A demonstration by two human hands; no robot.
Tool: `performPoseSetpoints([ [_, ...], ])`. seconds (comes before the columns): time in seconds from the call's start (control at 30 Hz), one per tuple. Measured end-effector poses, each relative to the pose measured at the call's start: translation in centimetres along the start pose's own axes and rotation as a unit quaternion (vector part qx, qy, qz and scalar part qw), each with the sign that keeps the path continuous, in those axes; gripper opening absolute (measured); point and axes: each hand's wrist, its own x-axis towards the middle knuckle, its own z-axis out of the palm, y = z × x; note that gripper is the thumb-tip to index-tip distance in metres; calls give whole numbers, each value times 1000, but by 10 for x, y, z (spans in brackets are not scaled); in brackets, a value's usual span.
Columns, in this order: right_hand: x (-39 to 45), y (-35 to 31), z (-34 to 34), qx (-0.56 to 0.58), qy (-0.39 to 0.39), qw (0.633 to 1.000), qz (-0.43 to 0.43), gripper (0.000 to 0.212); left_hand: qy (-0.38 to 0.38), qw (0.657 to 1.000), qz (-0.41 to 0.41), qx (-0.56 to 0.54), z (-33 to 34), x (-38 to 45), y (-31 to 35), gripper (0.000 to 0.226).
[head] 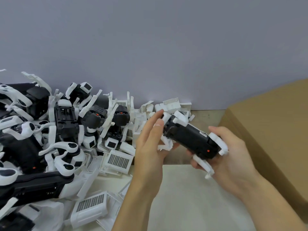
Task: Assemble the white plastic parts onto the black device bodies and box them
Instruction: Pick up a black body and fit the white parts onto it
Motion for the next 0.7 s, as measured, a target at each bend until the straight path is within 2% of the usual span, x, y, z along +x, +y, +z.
performPoseSetpoints([
  [0.1, 0, 1, 0, -7, -18, 1000, 1, 68, 17, 1000, 11, -13, -1, 1, 0, 36],
  [0.23, 1, 1, -8, -3, -17, 1000, -16, 41, -17, 998, -4, -54, -5, 1, 4, 33],
  [0.33, 1, -4, -15, -54, -21, 997, -54, 38, -1, 999, -25, -41, -7, 2, 7, 23],
  [0.43, 1, -7, -23, -116, -19, 989, -94, 37, 23, 999, -34, -9, -4, 4, 5, 15],
  [0.57, -1, -9, -24, -160, -31, 978, -134, 41, 22, 999, -49, 0, -4, 4, 2, 21],
  [0.7, -4, -10, -24, -234, -64, 961, -130, 47, 29, 999, -34, 4, -6, 5, 4, 30],
])
